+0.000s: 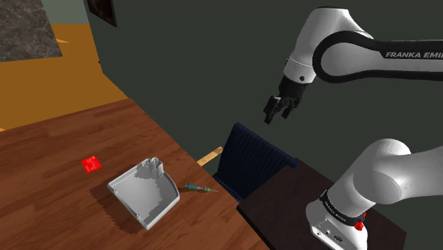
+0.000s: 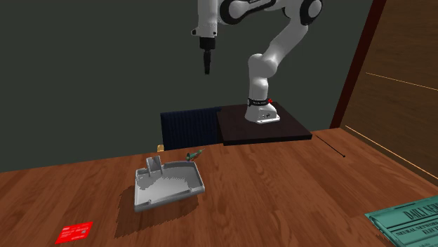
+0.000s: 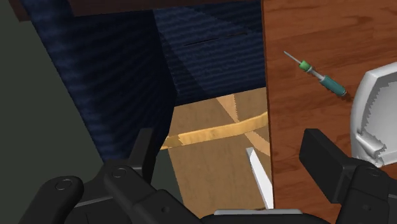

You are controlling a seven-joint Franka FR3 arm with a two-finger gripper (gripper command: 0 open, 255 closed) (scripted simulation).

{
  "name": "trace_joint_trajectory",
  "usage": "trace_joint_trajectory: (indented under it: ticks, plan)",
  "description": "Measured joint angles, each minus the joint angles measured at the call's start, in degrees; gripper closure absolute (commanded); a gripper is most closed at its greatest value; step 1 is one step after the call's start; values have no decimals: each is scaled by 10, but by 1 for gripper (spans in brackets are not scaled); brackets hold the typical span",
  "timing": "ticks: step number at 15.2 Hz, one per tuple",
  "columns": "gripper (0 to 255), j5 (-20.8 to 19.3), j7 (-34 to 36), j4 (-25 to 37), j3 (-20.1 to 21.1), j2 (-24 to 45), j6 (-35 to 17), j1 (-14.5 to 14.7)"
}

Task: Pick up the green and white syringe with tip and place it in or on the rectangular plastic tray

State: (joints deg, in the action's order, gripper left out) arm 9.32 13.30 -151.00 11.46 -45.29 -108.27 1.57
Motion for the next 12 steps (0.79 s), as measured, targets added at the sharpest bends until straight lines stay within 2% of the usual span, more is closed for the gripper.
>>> trace_joint_trajectory:
  ticks: [8,12]
  plan:
    - [0,63,141,-41,112,94,-136,16]
    - [0,75,220,-27,175,177,-207,9]
